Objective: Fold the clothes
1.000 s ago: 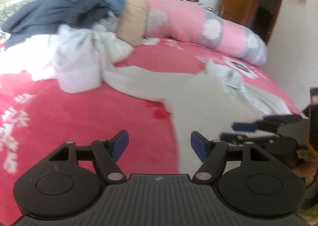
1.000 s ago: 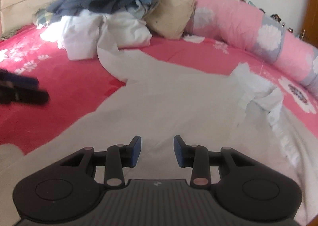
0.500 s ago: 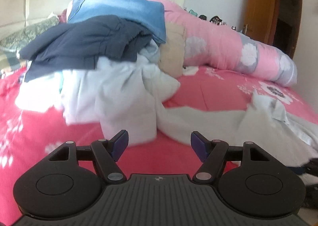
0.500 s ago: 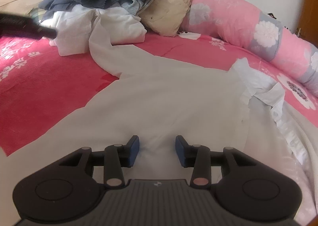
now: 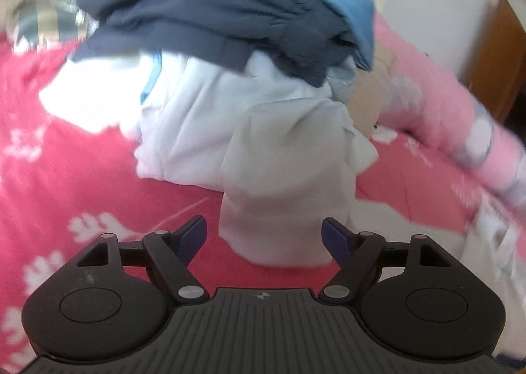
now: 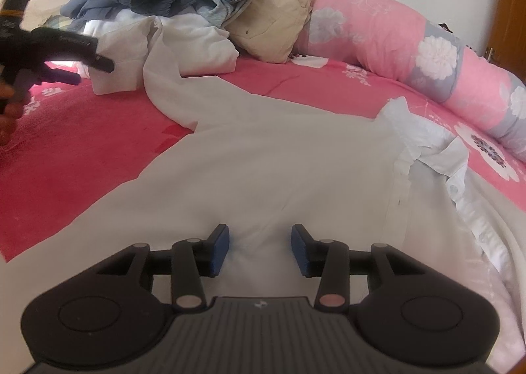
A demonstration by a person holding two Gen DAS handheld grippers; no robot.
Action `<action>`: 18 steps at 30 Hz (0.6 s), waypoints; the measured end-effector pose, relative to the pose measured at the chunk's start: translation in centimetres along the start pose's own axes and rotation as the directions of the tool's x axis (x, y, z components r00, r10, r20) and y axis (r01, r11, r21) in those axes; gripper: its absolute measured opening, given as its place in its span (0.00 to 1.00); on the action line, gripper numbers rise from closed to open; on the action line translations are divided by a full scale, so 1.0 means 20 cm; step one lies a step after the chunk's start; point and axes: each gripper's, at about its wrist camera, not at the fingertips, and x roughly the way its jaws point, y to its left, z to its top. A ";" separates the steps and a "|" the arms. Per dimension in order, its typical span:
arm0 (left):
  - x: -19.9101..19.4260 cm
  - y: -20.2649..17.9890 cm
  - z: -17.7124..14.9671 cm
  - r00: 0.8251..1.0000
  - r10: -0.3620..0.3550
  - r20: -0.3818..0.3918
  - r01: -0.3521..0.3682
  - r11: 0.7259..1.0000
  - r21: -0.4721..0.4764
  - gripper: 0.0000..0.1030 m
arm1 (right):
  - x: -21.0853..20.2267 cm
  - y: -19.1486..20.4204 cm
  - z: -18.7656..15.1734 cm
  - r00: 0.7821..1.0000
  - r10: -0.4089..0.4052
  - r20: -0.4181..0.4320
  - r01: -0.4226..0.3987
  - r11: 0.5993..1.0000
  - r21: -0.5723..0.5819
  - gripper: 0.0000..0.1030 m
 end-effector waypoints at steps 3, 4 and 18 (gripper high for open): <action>0.03 -0.02 0.01 1.000 -0.004 0.008 0.003 0.999 0.034 0.05 | 0.00 0.00 0.00 1.000 -0.004 0.001 0.004 1.000 0.006 0.44; 0.04 -0.03 0.01 1.000 -0.001 0.012 0.000 0.999 0.044 0.02 | 0.00 0.00 0.00 1.000 -0.006 0.001 0.006 1.000 0.008 0.44; -0.57 0.08 0.44 0.980 0.052 0.193 -0.151 0.828 0.540 0.02 | 0.00 0.00 0.00 1.000 -0.011 -0.005 0.011 1.000 0.010 0.44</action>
